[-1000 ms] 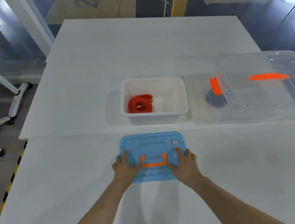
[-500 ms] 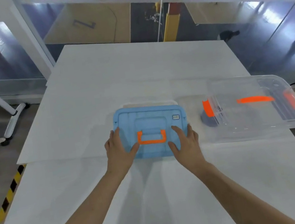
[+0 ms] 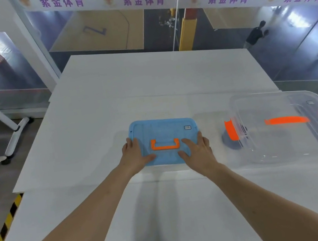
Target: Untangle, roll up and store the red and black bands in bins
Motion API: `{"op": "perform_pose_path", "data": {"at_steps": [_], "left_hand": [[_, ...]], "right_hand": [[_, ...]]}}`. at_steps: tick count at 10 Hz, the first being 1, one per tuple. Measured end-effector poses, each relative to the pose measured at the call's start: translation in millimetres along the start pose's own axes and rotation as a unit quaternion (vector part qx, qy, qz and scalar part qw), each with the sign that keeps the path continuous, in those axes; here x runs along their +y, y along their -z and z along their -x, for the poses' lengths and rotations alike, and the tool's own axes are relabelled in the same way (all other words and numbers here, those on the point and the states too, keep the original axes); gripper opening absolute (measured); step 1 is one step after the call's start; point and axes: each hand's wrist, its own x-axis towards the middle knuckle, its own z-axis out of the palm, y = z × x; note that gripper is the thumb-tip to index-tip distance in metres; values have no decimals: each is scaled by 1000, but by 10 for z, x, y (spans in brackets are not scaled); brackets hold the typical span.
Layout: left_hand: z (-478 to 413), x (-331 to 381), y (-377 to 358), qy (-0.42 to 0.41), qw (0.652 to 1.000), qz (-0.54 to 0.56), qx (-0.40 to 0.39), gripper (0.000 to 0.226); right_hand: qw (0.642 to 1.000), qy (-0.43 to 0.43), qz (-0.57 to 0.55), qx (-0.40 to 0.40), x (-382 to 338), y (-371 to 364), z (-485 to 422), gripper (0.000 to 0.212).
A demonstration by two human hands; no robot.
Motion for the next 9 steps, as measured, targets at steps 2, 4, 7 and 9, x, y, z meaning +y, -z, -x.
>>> {"op": "perform_pose_path", "data": {"at_steps": [2,4,7,9], "left_hand": [[48,-121,-199,-30,998,-38,29,88],[12,-216,-266,-42,994,-98,33,95],[155,-45,-84,20,978,-206,-34,105],[518,255,20,-53,970,-232,44,75]], "right_hand": [[1000,6,24,9,69,-104,98,57],[999,6,41,-20,115,-132,122,64],[995,-7,69,-78,-1,100,201,63],[993,21,101,-52,-113,479,454,55]]}}
